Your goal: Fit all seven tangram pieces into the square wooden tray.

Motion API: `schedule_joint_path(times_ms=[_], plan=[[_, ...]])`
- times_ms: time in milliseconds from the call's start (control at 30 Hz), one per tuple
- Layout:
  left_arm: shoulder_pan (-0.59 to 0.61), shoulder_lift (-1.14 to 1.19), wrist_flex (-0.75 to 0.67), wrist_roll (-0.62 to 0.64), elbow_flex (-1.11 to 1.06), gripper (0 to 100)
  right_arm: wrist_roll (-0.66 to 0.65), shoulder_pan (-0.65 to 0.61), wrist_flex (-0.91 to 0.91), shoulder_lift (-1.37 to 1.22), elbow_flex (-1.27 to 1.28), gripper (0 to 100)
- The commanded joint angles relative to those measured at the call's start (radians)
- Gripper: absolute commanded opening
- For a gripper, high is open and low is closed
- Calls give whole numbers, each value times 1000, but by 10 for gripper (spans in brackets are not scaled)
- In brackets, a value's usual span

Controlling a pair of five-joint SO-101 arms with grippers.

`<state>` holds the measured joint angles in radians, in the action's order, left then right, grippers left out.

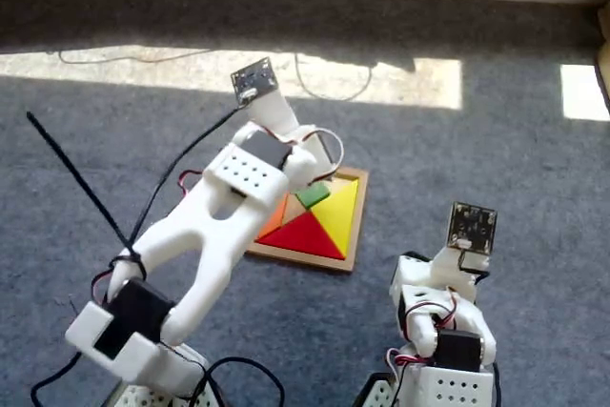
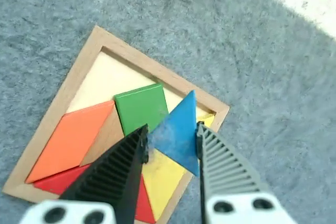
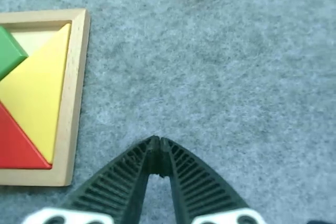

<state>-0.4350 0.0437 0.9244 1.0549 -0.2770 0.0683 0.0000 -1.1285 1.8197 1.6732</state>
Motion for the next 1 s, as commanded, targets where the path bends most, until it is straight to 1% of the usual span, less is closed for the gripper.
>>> schedule_joint_path(times_ms=[0,200,367,433,767,967], plan=[[-18,81,5,69,130,7,-14,10,21,16,104,15],[-39,209,8,80,223,21,-14,10,21,16,104,15],[-79,254,8,92,254,183,-14,10,21,16,104,15],[-82,254,8,112,252,226,-14,10,21,16,104,15],[-77,208,9,110,246,235,-14,10,21,16,104,15],[-44,220,3,107,306,235,-14,10,21,16,104,15]])
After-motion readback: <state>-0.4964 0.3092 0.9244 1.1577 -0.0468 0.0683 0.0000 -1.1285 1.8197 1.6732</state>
